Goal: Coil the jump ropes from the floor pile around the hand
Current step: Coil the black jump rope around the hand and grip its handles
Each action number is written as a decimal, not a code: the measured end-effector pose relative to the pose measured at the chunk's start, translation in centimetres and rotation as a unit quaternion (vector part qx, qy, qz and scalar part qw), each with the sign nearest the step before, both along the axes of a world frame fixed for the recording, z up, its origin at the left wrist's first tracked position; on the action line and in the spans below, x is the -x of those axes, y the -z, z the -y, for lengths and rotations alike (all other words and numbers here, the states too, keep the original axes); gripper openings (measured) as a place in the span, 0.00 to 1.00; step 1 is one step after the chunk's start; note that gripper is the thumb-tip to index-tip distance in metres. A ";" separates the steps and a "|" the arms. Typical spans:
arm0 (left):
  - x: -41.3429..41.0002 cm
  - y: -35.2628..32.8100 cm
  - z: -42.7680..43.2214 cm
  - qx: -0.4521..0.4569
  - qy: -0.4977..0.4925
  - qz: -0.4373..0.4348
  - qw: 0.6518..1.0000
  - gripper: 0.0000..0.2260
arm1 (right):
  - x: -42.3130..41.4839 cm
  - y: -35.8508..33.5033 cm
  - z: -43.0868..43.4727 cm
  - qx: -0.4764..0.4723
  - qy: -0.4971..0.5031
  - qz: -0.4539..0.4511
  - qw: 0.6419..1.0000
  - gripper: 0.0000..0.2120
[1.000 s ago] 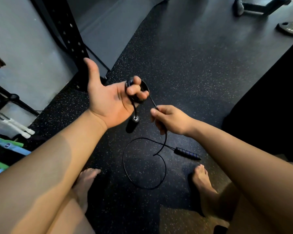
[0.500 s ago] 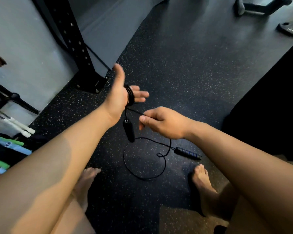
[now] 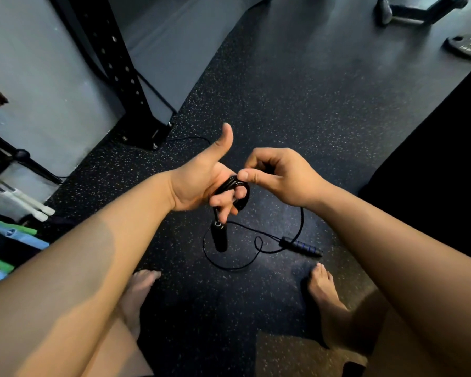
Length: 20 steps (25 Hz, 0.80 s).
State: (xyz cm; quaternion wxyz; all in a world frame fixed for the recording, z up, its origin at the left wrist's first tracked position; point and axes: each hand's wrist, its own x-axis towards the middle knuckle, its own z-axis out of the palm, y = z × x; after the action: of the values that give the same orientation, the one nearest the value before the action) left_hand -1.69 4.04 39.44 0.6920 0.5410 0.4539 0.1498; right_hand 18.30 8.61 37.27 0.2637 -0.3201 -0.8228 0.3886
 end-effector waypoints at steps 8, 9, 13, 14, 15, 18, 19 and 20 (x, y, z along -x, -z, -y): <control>1.1 -0.9 0.2 0.061 -0.025 0.209 0.976 0.47 | 1.0 0.3 0.6 0.080 -0.006 -0.017 0.997 0.20; 1.1 -0.9 0.3 0.059 -0.046 0.247 0.966 0.48 | 1.3 0.5 0.6 0.102 -0.001 -0.026 0.994 0.20; 1.7 -1.4 0.3 0.031 -0.227 0.421 0.878 0.51 | 1.5 1.2 0.7 0.192 0.016 -0.004 0.981 0.18; 2.0 -1.5 0.1 0.013 -0.281 0.449 0.848 0.51 | 1.4 1.3 0.8 0.207 0.009 0.023 0.978 0.17; 2.2 -1.6 -0.2 -0.007 -0.331 0.468 0.820 0.51 | 1.3 1.3 1.0 0.216 -0.003 0.053 0.975 0.16; 2.6 -1.2 -1.2 -0.078 -0.433 0.449 0.778 0.49 | 1.1 1.0 1.4 0.232 -0.043 0.106 0.966 0.15; 2.4 -0.9 -1.5 -0.096 -0.449 0.412 0.787 0.50 | 1.1 0.7 1.5 0.231 -0.052 0.116 0.965 0.15; 2.0 -0.4 -1.7 -0.112 -0.462 0.357 0.804 0.51 | 1.2 0.4 1.6 0.221 -0.059 0.125 0.965 0.15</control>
State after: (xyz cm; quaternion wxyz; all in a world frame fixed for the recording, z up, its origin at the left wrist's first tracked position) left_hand -3.71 5.74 39.88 0.5888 0.2491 0.3510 0.6842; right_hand 17.09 6.98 36.85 0.0575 -0.3676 -0.7602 0.5326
